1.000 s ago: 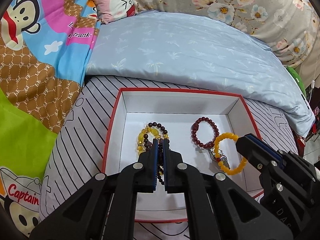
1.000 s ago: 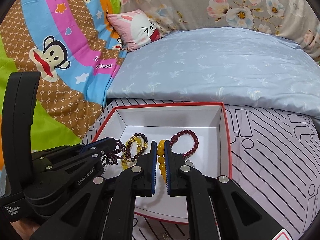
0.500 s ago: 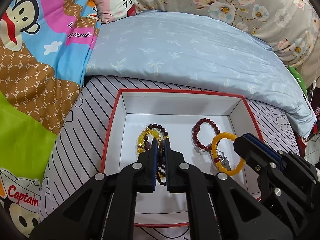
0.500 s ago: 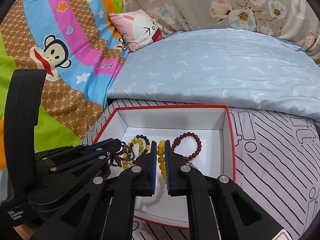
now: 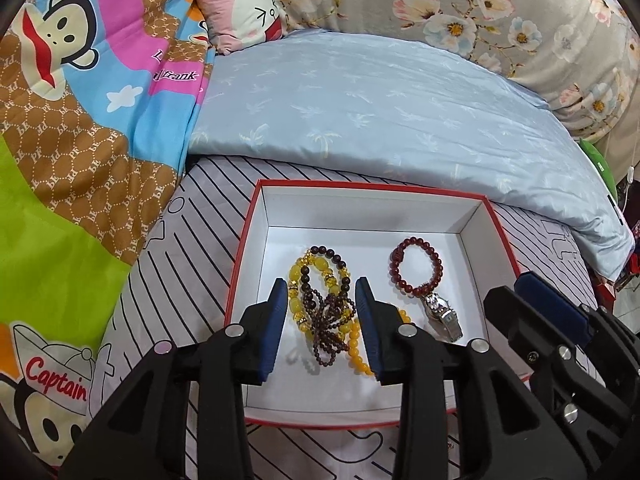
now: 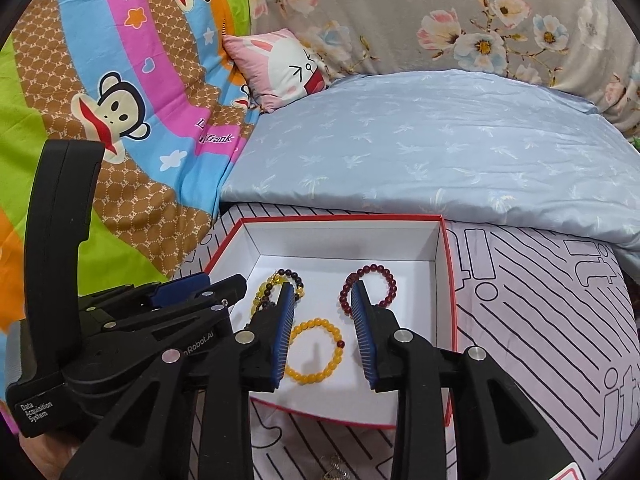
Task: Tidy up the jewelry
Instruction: 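Withdraw both open tools from the box toward the gold jewelry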
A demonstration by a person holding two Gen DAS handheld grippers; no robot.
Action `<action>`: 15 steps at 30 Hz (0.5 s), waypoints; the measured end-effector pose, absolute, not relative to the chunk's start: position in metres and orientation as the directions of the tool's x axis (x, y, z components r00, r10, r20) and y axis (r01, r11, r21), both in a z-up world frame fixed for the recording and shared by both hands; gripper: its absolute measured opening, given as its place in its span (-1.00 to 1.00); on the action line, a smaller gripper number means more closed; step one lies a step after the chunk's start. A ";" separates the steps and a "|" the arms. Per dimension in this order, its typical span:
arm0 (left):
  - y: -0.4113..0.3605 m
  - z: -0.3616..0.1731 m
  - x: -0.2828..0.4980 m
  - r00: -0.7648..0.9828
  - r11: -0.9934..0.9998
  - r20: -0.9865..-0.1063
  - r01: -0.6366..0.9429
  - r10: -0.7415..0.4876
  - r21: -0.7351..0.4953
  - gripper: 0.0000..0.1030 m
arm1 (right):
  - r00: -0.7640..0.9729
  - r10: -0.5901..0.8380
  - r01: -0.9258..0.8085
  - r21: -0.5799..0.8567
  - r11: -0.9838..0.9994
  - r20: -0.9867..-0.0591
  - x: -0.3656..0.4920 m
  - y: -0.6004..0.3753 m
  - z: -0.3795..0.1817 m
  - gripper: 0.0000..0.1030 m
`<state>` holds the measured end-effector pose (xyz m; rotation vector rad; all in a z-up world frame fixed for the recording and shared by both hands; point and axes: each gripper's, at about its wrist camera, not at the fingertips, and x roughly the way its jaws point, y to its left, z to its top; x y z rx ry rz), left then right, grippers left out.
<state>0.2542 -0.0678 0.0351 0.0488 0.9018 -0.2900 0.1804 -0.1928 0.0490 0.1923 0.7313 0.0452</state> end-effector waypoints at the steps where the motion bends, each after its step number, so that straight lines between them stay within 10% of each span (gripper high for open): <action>1: -0.067 0.036 0.251 0.585 0.960 -0.778 0.269 -0.229 -0.080 -0.35 | 0.746 0.105 0.026 0.187 0.982 -0.658 0.177 -0.192 0.050 -0.41; 15: -0.065 0.055 0.206 0.595 0.951 -0.762 0.297 -0.256 -0.088 -0.35 | 0.756 0.102 0.035 0.196 0.980 -0.646 0.125 -0.191 0.062 -0.41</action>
